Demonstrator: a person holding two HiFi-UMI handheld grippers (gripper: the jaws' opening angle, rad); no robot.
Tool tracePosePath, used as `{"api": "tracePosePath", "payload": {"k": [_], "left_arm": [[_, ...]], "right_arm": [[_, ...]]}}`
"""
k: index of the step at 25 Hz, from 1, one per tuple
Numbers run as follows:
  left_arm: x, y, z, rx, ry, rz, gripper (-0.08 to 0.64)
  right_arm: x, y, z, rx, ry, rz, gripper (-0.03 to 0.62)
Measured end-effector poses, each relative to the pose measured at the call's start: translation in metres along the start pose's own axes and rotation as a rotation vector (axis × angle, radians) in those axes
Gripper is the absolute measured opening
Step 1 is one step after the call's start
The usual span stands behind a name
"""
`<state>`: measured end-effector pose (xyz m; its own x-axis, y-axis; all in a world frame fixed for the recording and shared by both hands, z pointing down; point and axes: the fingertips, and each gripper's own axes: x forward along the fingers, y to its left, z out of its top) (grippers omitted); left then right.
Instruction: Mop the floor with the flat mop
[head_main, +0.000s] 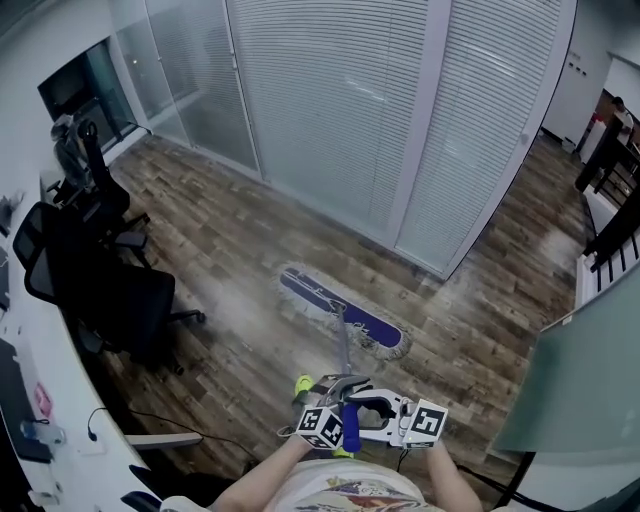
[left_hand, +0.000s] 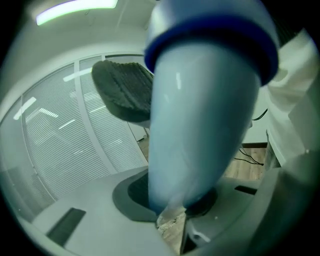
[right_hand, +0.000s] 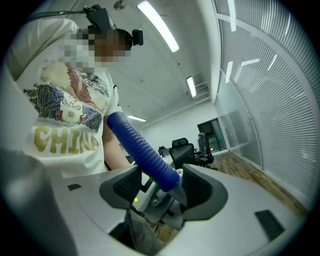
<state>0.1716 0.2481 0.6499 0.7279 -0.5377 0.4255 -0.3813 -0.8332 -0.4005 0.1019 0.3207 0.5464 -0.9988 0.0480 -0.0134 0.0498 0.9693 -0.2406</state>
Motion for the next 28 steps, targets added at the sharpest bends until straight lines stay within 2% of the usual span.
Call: {"api": "tracePosePath", "payload": {"k": [4, 8, 16, 21, 24, 28], "left_arm": [[0.012, 0.016, -0.024, 0.015, 0.027, -0.055, 0.078], [0.029, 0.051, -0.051, 0.029, 0.051, -0.099, 0.110], [0.049, 0.194, -0.078, -0.030, -0.014, -0.089, 0.109], [0.058, 0.269, -0.111, -0.012, -0.019, -0.132, 0.110], [0.073, 0.320, -0.135, -0.020, -0.022, -0.122, 0.110], [0.097, 0.378, -0.144, -0.025, -0.035, -0.116, 0.109]], "right_arm": [[0.012, -0.027, -0.011, -0.027, 0.096, 0.049, 0.243], [0.028, -0.073, -0.016, -0.020, 0.159, 0.027, 0.244], [0.080, -0.203, 0.042, -0.002, 0.065, -0.030, 0.244], [0.121, -0.278, 0.062, -0.002, 0.057, -0.061, 0.244], [0.137, -0.330, 0.079, -0.017, 0.001, -0.097, 0.244], [0.147, -0.392, 0.092, -0.013, -0.021, -0.126, 0.244]]}}
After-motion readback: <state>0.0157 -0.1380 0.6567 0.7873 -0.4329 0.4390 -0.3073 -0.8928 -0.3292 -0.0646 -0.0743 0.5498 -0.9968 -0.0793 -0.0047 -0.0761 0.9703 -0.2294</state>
